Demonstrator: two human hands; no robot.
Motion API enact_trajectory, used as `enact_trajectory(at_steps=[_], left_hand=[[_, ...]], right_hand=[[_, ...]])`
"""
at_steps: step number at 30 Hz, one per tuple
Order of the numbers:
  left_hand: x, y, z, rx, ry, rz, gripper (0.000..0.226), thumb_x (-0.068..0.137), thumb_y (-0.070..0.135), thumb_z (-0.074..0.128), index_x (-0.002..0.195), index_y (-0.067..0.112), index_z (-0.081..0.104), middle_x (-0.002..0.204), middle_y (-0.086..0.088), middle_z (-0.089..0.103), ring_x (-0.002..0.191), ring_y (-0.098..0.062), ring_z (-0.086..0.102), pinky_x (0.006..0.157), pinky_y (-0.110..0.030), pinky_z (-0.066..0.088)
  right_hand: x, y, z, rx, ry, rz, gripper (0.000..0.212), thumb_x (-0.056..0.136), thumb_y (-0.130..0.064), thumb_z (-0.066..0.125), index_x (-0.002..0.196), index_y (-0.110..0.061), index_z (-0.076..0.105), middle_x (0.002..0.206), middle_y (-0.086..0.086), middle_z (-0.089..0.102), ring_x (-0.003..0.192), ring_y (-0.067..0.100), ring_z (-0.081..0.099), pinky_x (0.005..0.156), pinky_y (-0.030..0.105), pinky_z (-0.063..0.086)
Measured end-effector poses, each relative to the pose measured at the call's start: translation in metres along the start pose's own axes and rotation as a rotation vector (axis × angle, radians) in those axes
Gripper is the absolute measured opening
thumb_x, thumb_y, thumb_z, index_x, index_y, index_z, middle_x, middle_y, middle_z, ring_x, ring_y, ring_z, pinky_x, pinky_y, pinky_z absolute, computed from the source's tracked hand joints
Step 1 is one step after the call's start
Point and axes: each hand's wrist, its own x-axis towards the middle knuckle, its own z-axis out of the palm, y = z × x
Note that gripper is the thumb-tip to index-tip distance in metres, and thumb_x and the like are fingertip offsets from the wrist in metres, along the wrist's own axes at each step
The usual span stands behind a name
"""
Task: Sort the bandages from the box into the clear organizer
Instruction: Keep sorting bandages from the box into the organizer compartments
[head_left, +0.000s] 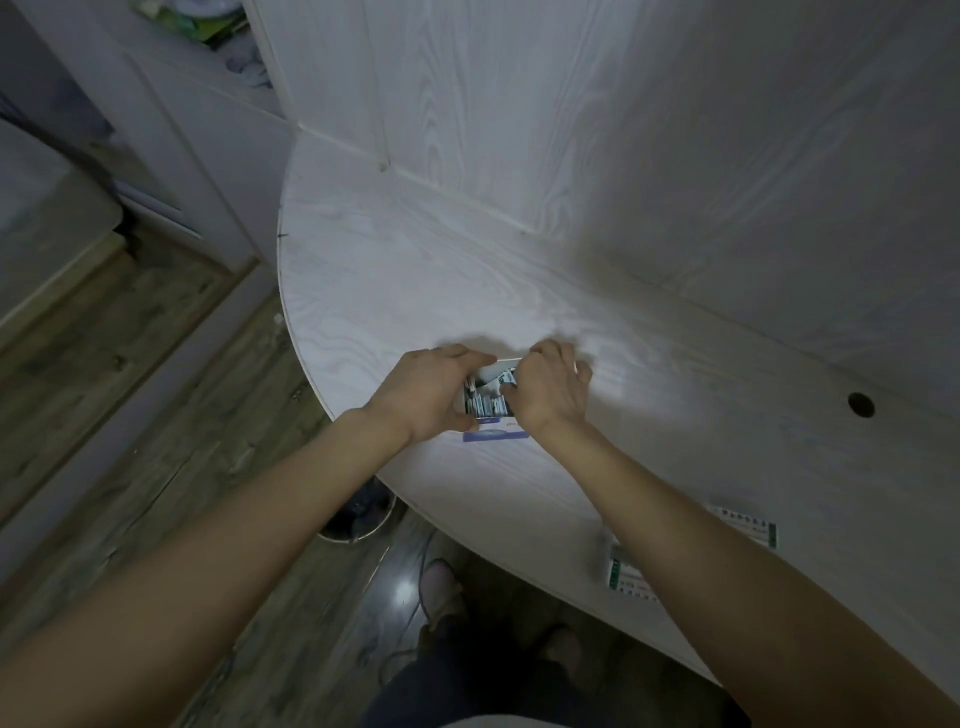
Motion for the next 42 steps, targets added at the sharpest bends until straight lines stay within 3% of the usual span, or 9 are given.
enact_trajectory(at_steps=[10,14,17,19,22,25,29,36,42], left_hand=[[-0.003,0.005,0.001,-0.014,-0.043,-0.034,0.081,0.08,0.036,0.071,0.147,0.023,0.027,0.149,0.002,0.035,0.137,-0.017,0.03,0.113,-0.034,0.018],[-0.005,0.017,-0.003,-0.166,0.172,0.023,0.065,0.093,0.034,0.058,0.148,0.016,0.028,0.151,-0.002,0.034,0.138,-0.019,0.031,0.111,-0.025,0.022],[-0.004,0.036,-0.01,-0.332,0.188,0.037,0.058,0.097,0.032,0.05,0.148,0.018,0.027,0.15,0.002,0.036,0.136,-0.014,0.031,0.105,-0.019,0.025],[-0.001,0.052,-0.02,-0.416,0.116,0.046,0.059,0.095,0.029,0.054,0.147,0.021,0.029,0.144,0.006,0.042,0.129,-0.009,0.037,0.096,-0.013,0.027],[0.002,0.078,-0.029,-0.585,-0.087,0.036,0.036,0.092,0.021,0.058,0.128,0.021,0.055,0.116,0.005,0.063,0.106,-0.013,0.058,0.085,-0.025,0.044],[-0.002,0.102,-0.025,-0.868,-0.246,0.028,0.017,0.095,0.011,0.053,0.1,0.005,0.067,0.096,-0.008,0.072,0.089,-0.017,0.069,0.081,-0.018,0.051],[-0.01,0.136,-0.015,-1.052,-0.268,0.053,0.012,0.093,0.007,0.055,0.09,0.004,0.066,0.081,-0.008,0.073,0.051,-0.009,0.061,0.058,-0.015,0.048],[-0.018,0.178,0.014,-1.249,-0.358,-0.067,0.041,0.098,0.034,0.042,0.097,0.001,0.066,0.087,-0.016,0.071,0.053,-0.012,0.055,0.058,-0.02,0.049],[-0.027,0.207,0.039,-1.276,-0.225,-0.17,0.023,0.098,0.02,0.048,0.096,0.005,0.066,0.077,-0.01,0.073,0.055,-0.017,0.068,0.057,-0.028,0.059]], right_hand=[[-0.012,0.018,-0.035,0.2,0.07,-0.078,0.022,0.09,-0.022,0.058,0.089,-0.003,0.07,0.128,0.006,0.049,0.125,0.023,0.034,0.098,0.031,0.031],[-0.023,0.032,-0.051,0.299,0.132,-0.1,0.02,0.092,-0.019,0.058,0.089,-0.003,0.069,0.121,0.007,0.053,0.119,0.022,0.036,0.088,0.022,0.03],[-0.034,0.047,-0.067,0.508,0.171,-0.129,0.018,0.09,-0.016,0.063,0.099,-0.004,0.071,0.116,0.005,0.055,0.112,0.015,0.044,0.084,0.016,0.033],[-0.042,0.056,-0.079,0.598,0.105,-0.192,0.015,0.088,-0.014,0.064,0.098,-0.005,0.072,0.106,0.002,0.059,0.096,0.009,0.051,0.073,0.014,0.037],[-0.058,0.076,-0.098,0.753,-0.046,-0.232,0.01,0.089,-0.01,0.063,0.093,-0.007,0.072,0.079,0.001,0.065,0.068,0.006,0.057,0.059,0.017,0.043],[-0.072,0.096,-0.103,0.869,-0.037,-0.227,0.009,0.087,-0.006,0.064,0.092,-0.008,0.071,0.084,0.01,0.07,0.07,0.006,0.06,0.062,0.022,0.049],[-0.092,0.119,-0.096,0.969,-0.035,-0.195,0.01,0.083,-0.009,0.07,0.087,-0.018,0.071,0.083,0.013,0.072,0.065,0.006,0.061,0.055,0.019,0.046],[-0.117,0.161,-0.087,1.037,-0.063,-0.097,0.013,0.084,-0.003,0.068,0.096,-0.001,0.071,0.088,0.021,0.071,0.068,0.009,0.062,0.066,0.018,0.053],[-0.138,0.188,-0.079,1.139,-0.092,-0.003,0.019,0.081,-0.002,0.071,0.099,0.0,0.068,0.081,0.009,0.069,0.058,0.001,0.062,0.057,0.013,0.047]])
